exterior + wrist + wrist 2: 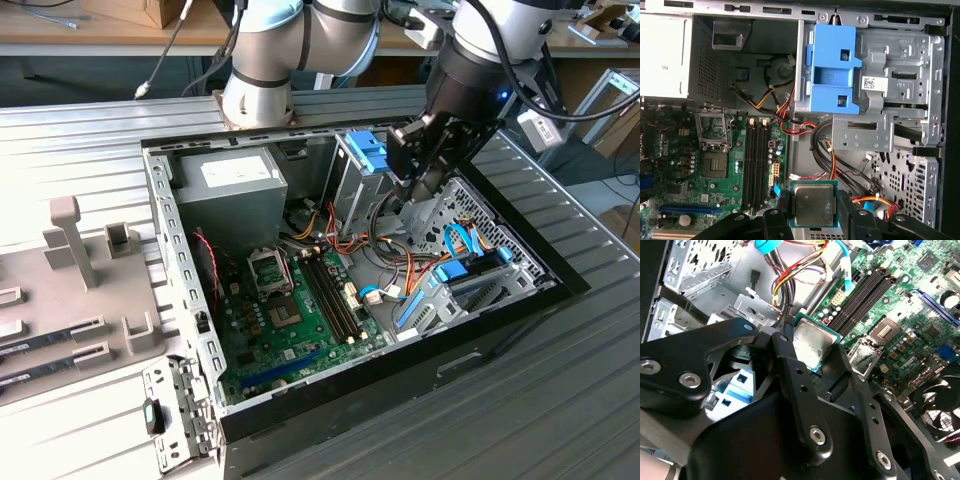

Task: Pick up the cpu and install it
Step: 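Pick up the cpu and move it towards the insertion slot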

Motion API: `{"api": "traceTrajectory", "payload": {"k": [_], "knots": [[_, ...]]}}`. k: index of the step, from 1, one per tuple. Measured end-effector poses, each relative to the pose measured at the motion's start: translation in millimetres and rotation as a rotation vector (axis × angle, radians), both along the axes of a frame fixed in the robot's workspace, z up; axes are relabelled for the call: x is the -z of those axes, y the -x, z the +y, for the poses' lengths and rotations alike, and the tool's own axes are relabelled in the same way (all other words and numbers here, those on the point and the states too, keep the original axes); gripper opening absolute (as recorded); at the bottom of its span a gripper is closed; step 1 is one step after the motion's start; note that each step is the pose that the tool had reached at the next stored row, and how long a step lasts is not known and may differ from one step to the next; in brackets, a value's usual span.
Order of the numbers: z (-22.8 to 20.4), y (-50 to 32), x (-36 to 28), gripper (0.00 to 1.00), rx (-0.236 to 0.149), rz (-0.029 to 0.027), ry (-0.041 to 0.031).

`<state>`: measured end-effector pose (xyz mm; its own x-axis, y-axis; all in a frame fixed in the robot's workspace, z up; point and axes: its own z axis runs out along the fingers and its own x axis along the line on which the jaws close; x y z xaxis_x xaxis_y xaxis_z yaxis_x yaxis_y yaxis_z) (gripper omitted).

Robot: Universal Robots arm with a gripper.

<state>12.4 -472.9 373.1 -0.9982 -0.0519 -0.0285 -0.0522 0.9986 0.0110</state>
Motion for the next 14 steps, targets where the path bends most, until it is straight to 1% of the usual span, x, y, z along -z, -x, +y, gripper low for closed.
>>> {"api": "traceTrajectory", "payload": {"k": [1,3,7,14], "knots": [[-1.0,1.0,0.2,0.47,0.000,0.0000,0.0000],[-2.4,6.2,1.3,0.47,0.000,0.0000,0.0000],[-2.6,14.3,3.1,0.47,0.000,0.0000,0.0000],[-3.1,23.3,5.5,0.47,0.000,0.0000,-0.0001]]}}
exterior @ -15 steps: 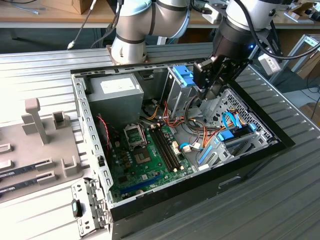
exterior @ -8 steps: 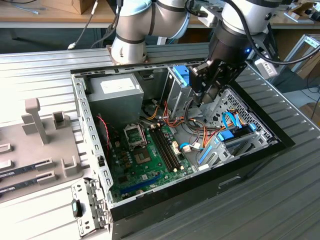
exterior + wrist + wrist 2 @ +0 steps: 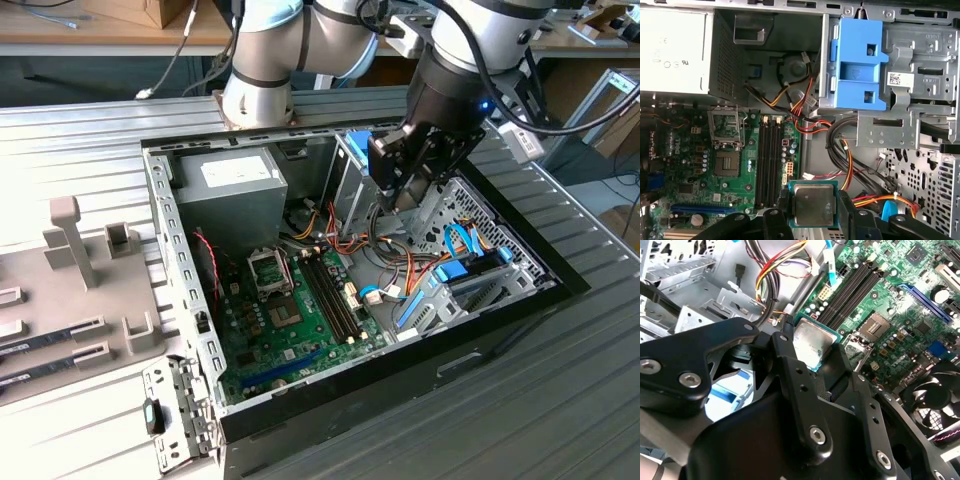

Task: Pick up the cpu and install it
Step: 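Pick up the cpu and move it towards the insertion slot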

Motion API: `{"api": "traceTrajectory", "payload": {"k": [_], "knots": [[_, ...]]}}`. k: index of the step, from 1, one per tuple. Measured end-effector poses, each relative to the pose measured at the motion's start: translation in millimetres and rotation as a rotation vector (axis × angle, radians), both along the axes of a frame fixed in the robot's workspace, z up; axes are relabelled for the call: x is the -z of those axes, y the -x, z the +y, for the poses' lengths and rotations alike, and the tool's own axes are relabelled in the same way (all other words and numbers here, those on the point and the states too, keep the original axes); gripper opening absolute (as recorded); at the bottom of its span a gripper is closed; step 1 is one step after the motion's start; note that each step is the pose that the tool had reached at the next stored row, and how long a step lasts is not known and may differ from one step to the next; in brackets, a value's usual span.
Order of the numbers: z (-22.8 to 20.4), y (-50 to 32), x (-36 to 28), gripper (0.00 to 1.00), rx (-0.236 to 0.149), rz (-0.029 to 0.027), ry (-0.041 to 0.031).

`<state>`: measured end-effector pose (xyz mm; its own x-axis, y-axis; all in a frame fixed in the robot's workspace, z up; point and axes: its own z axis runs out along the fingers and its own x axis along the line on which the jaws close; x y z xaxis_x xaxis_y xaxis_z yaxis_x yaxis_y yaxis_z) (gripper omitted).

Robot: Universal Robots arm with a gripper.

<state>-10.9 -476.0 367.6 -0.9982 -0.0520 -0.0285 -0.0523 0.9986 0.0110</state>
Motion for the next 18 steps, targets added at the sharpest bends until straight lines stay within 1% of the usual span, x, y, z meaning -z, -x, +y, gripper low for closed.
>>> {"api": "traceTrajectory", "payload": {"k": [4,13,15,18], "knots": [[-0.2,3.9,1.3,0.47,0.000,0.0000,0.0000],[-0.2,15.4,5.0,0.47,0.000,0.0000,-0.0001],[-0.2,18.1,6.6,0.47,0.000,0.0000,0.0000],[-0.2,24.4,10.1,0.47,0.000,0.0000,0.0000]]}}
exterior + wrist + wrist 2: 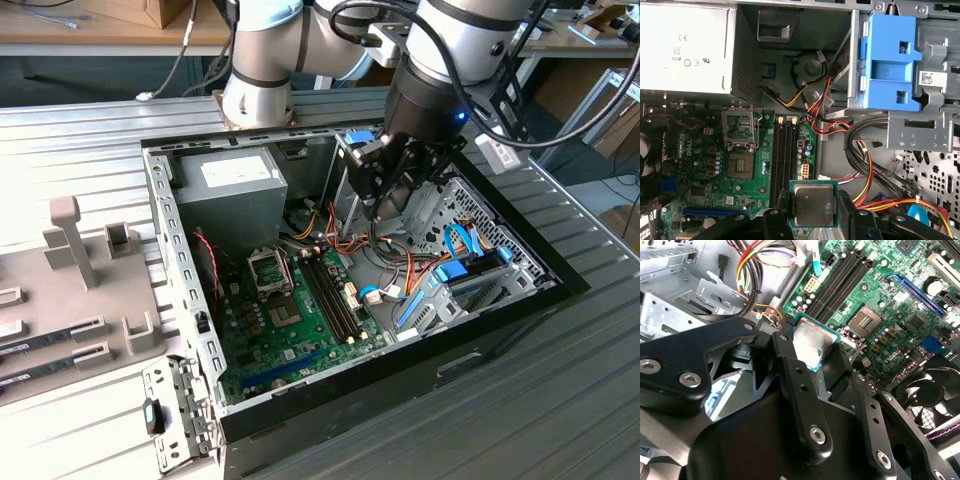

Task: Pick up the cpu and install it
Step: 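Pick up the cpu and move it towards the insertion slot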

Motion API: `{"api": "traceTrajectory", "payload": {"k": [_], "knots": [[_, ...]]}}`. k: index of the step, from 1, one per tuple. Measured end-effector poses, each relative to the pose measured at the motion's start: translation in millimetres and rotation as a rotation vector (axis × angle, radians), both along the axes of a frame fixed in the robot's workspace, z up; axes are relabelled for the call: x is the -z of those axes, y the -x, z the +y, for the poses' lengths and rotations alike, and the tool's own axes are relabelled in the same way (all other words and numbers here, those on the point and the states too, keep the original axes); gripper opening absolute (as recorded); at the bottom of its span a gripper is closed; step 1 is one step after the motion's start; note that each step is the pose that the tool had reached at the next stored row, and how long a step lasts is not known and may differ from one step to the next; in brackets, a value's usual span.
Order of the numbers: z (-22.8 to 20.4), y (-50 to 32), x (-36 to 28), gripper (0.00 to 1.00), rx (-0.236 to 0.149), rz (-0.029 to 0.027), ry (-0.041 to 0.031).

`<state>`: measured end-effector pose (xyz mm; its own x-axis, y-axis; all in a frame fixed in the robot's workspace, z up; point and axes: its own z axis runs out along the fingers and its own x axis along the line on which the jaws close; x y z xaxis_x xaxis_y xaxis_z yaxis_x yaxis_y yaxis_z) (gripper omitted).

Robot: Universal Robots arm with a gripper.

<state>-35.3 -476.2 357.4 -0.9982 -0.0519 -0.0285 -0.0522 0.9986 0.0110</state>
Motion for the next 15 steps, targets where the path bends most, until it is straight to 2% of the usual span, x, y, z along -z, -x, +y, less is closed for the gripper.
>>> {"api": "traceTrajectory", "payload": {"k": [8,15], "knots": [[0.0,12.8,9.9,0.47,0.000,0.0000,0.0000],[0.0,22.6,23.5,0.47,0.000,-0.0001,-0.0001]]}}
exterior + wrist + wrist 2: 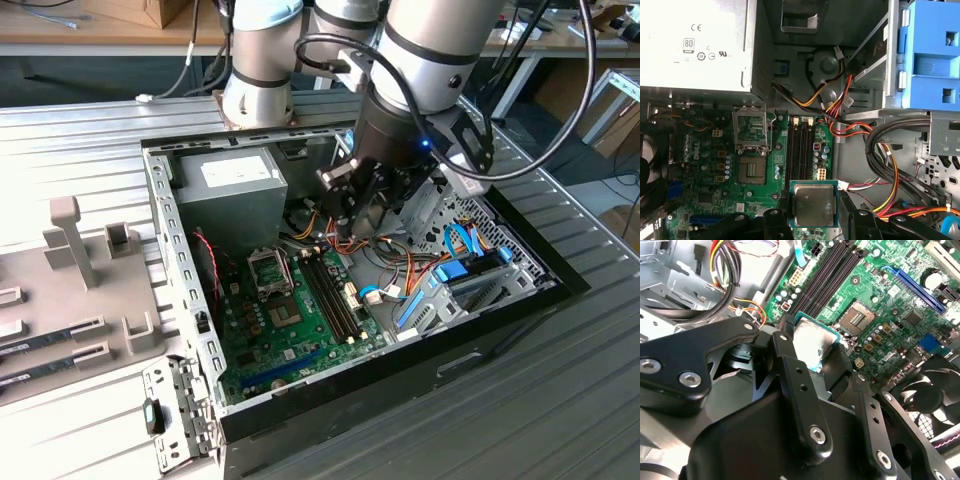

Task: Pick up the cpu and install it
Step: 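Pick up the cpu and move it towards the insertion slot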

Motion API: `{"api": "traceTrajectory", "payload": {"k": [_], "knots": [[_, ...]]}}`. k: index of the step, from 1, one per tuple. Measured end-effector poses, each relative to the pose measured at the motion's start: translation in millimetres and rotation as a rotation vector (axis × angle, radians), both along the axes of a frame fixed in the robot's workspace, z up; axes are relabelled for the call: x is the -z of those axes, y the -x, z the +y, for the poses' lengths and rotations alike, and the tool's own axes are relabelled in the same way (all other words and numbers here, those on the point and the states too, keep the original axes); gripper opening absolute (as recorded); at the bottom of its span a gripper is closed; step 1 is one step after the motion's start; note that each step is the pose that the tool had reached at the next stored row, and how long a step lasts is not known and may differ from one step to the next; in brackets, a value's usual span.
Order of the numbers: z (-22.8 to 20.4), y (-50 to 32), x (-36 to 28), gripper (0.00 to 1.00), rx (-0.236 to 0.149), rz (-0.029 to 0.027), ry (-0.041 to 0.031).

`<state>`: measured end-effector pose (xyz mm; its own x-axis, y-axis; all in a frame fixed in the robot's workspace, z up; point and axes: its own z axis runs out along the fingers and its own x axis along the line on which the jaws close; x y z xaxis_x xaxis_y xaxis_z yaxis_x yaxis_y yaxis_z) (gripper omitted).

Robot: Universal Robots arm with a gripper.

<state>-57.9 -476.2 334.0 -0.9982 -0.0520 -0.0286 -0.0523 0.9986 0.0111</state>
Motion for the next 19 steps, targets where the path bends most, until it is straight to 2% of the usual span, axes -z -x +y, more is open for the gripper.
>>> {"api": "traceTrajectory", "payload": {"k": [19], "knots": [[0.0,10.0,24.8,0.47,0.000,0.0000,0.0000]]}}
